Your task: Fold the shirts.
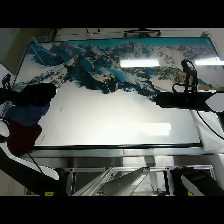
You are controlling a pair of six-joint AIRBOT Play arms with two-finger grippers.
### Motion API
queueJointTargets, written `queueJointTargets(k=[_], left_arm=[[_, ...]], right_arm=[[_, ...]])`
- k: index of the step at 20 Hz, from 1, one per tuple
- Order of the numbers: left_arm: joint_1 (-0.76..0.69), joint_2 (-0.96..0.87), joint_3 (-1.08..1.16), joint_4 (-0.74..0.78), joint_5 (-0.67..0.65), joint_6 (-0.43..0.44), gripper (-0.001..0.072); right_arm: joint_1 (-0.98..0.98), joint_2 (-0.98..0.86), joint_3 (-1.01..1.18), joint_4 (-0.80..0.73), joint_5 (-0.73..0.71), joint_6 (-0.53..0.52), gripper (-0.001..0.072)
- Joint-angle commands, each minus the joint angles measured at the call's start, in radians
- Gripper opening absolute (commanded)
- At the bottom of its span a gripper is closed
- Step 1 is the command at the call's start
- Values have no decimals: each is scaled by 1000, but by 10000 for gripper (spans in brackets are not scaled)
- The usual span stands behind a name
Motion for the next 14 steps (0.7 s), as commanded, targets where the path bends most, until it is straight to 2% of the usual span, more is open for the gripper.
queueJointTargets(k=[1, 3, 7, 10, 14], left_arm=[[-22, -59, 82, -8, -91, -27, 8], [-30, -37, 140, -87, -138, -27, 6], [-77, 52, 283, -452, -289, -28, 5], [-174, 207, 216, -681, -331, -19, 5], [-403, 400, -1, -594, -368, -18, 5]], right_arm=[[1, 0, 0, 1, 0, 0, 20], [1, 0, 0, 10, 0, 0, 21], [0, 0, 0, 34, 4, 0, 21], [0, 0, 0, 34, 29, -5, 21], [0, 0, 0, 12, 130, -8, 22]])
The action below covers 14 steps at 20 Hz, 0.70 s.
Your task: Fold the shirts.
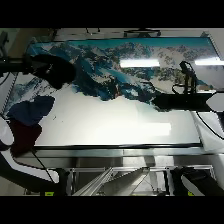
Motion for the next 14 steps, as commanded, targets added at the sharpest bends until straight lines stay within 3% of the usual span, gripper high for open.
queueJointTargets(k=[1, 5, 9, 11, 12, 13, 14], left_arm=[[-198, 154, -188, 3, -48, 5, 5], [-437, 228, -455, 91, 61, 5, 6], [-621, 191, -623, 106, 215, 5, 7], [-673, 146, -656, 107, 228, 5, 9], [-686, 121, -650, 108, 191, 5, 234], [-684, 99, -628, 107, 134, 4, 445], [-671, 76, -590, 108, 60, -18, 655]], right_arm=[[0, 0, 0, -25, 93, -6, 27], [0, 0, 0, -39, 129, -32, 27], [0, -6, 0, -39, 127, -32, 27], [0, -18, 0, -39, 128, -32, 29], [0, -25, 0, -39, 128, -32, 106], [0, -32, 0, -39, 132, -32, 337], [0, -39, 0, -39, 143, -32, 440]])
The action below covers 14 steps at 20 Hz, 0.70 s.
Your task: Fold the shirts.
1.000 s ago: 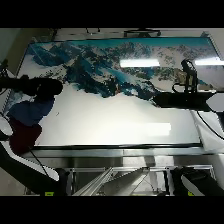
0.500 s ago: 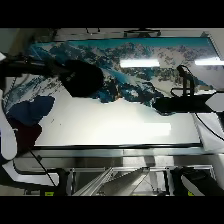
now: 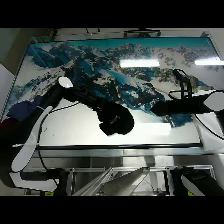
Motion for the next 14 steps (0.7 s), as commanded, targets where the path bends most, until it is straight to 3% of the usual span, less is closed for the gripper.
queueJointTargets(k=[1, 4, 6, 9, 14], left_arm=[[-11, -70, 53, 12, -174, -70, 720], [49, -48, 59, 13, -298, -98, 702], [74, 41, -86, 20, -262, -68, 702], [99, 203, -382, 48, -106, -43, 702], [35, 383, -779, -66, 242, -10, 702]], right_arm=[[0, -26, -1, -4, 32, 0, 437], [0, -38, -55, -77, 50, -1, 437], [-1, -38, -132, -145, 29, 0, 437], [-6, -53, -251, -109, -111, -9, 436], [-5, -275, -269, 235, -245, -380, 437]])
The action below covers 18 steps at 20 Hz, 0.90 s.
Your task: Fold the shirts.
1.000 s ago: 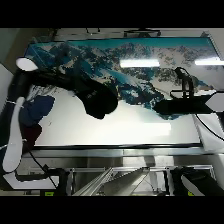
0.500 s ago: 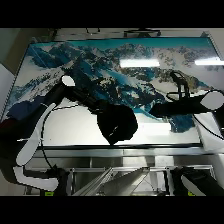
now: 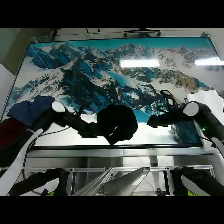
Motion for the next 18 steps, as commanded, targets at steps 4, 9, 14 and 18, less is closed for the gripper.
queueJointTargets(k=[4, 9, 14, 18], left_arm=[[-154, 125, -273, -165, 499, 49, 702], [-266, 125, -230, -187, 647, 50, 702], [-288, 125, -193, -179, 682, 50, 702], [-246, 125, -193, -177, 604, 51, 702]], right_arm=[[1, -276, 19, 351, -109, -372, 437], [1, -361, 65, 454, -108, -428, 317], [0, -374, 85, 601, -90, -543, 20], [-7, -352, 138, 589, -53, -554, 19]])
